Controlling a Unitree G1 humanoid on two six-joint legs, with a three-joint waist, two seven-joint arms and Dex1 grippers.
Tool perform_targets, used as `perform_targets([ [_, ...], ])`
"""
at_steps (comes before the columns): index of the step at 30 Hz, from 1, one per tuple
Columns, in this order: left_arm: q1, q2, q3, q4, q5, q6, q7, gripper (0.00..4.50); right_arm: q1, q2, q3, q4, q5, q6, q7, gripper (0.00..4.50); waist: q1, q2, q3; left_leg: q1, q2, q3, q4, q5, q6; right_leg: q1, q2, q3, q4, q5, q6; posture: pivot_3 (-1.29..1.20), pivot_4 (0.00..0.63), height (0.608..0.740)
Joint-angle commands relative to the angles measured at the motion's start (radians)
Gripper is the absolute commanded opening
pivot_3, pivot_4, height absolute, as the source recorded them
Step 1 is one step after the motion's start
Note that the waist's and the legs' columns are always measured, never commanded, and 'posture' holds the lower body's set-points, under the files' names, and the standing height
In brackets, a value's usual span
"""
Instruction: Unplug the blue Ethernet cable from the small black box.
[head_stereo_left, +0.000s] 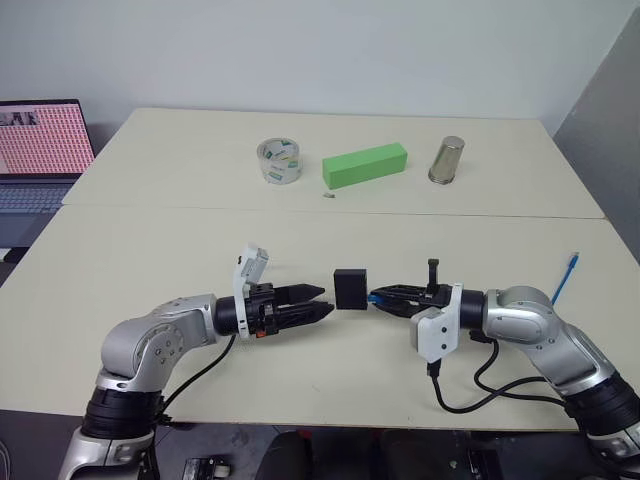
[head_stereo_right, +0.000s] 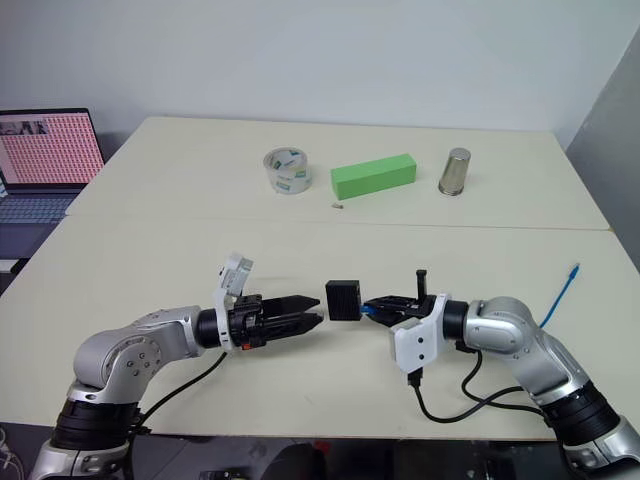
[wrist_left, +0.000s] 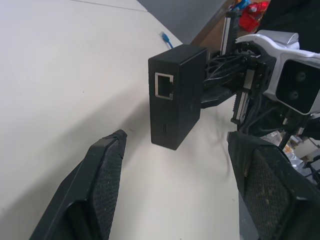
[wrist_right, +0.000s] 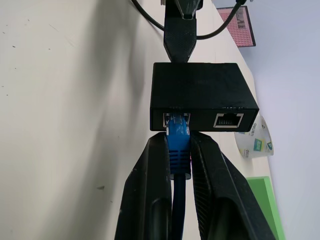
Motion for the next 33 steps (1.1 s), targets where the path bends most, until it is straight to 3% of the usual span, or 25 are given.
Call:
perform_targets([
  [1,-0.021,-0.029,-0.021,-0.016,-0.008,-0.013,-0.003,3.44,-0.029,0.018,-0.012,-0.01,0.026,-0.032,0.006,0.25,-0.001,0.0,0.0,0.0,0.0,0.0,0.0,0.0,0.0,0.0,0.0,0.0,0.0,0.0,0.0,0.0,0.15,0.74],
  [13,-0.049,-0.089,-0.03,0.037,-0.005,-0.03,-0.008,3.44,-0.02,0.029,-0.02,-0.025,0.055,-0.05,0.033,0.25,-0.001,0.0,0.0,0.0,0.0,0.0,0.0,0.0,0.0,0.0,0.0,0.0,0.0,0.0,0.0,0.0,0.15,0.74],
  [24,-0.054,-0.094,-0.02,0.046,-0.025,-0.025,-0.026,1.11,-0.021,0.027,-0.019,-0.02,0.053,-0.061,0.038,0.25,-0.001,0.0,0.0,0.0,0.0,0.0,0.0,0.0,0.0,0.0,0.0,0.0,0.0,0.0,0.0,0.0,0.15,0.74],
  [26,-0.055,-0.093,-0.022,0.046,-0.022,-0.027,-0.028,0.8,-0.025,0.023,-0.014,-0.018,0.044,-0.064,0.043,0.25,-0.001,0.0,0.0,0.0,0.0,0.0,0.0,0.0,0.0,0.0,0.0,0.0,0.0,0.0,0.0,0.0,0.15,0.74],
  [29,-0.054,-0.089,-0.029,0.046,-0.016,-0.03,-0.039,0.8,-0.029,0.014,-0.005,-0.009,0.036,-0.078,0.056,0.25,-0.001,0.0,0.0,0.0,0.0,0.0,0.0,0.0,0.0,0.0,0.0,0.0,0.0,0.0,0.0,0.0,0.15,0.74],
  [33,-0.056,-0.078,-0.039,0.043,-0.01,-0.035,-0.062,0.8,-0.018,-0.016,-0.016,-0.032,0.09,-0.026,0.106,1.42,0.0,0.0,0.0,0.0,0.0,0.0,0.0,0.0,0.0,0.0,0.0,0.0,0.0,0.0,0.0,0.0,0.15,0.74],
])
